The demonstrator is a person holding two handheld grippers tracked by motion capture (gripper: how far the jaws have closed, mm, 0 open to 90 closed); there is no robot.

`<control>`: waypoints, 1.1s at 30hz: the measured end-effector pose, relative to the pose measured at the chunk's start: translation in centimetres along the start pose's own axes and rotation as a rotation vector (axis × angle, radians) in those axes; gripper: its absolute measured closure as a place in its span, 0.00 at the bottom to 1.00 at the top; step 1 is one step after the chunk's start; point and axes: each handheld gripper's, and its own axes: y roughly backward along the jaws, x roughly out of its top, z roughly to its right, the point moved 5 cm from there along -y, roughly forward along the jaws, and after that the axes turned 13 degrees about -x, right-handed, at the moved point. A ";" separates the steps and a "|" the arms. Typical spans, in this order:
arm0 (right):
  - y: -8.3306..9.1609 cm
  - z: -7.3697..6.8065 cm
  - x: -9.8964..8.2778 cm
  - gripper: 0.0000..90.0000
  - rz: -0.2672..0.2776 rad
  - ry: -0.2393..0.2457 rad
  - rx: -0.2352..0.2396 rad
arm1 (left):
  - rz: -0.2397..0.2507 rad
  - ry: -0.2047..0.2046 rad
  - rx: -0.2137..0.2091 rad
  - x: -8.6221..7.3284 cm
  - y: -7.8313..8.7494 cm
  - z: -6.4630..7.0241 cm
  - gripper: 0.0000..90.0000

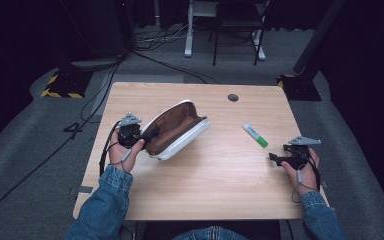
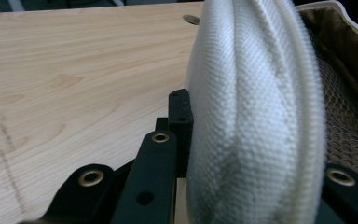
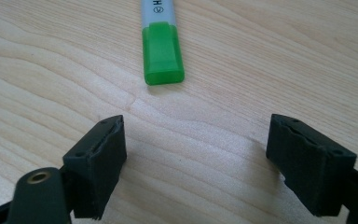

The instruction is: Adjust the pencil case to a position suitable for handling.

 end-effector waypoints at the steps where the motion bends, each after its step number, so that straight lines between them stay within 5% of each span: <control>1: 0.0 0.0 0.0 0.22 0.000 0.000 0.000 | -0.007 -0.006 -0.021 0.1 -0.3 0.6 0.93; 20: 0.0 0.0 0.0 0.22 0.000 0.001 0.001 | -0.105 -0.079 -0.175 -0.9 -3.9 5.3 0.93; 33: 0.0 0.0 0.0 0.22 0.000 0.001 0.002 | -0.157 -0.124 -0.242 -1.8 -5.6 7.5 0.92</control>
